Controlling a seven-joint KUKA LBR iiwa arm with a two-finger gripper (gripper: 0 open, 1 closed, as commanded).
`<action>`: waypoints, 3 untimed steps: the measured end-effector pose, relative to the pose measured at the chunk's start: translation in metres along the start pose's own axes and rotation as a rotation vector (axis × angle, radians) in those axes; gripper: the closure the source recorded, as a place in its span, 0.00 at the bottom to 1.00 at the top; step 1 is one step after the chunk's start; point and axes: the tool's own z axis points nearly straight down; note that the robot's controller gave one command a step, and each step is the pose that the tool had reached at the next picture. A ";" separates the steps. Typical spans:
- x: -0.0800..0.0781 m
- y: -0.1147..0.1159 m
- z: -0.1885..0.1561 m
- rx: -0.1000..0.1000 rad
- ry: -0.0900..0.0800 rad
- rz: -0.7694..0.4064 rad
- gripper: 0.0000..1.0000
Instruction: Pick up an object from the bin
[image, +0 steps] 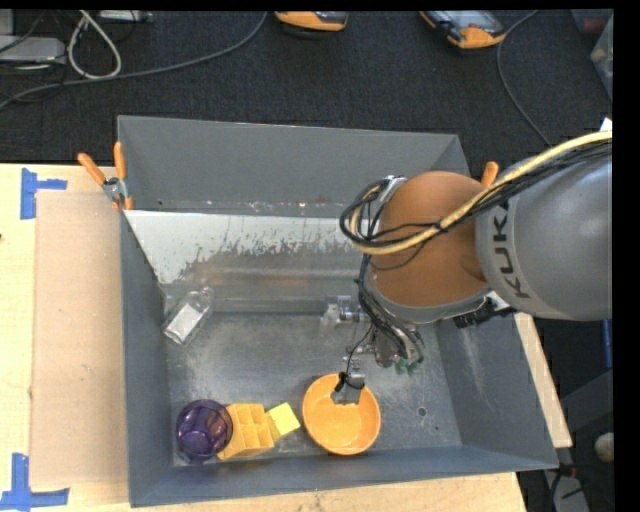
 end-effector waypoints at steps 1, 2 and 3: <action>0.000 0.000 0.000 0.000 0.000 0.000 0.00; 0.031 0.024 -0.028 0.001 0.004 -0.056 0.00; 0.019 -0.010 0.023 0.000 -0.003 -0.259 0.00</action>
Offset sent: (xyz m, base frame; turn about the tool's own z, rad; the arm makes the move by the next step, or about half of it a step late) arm -0.0412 0.0326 0.0398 -0.0742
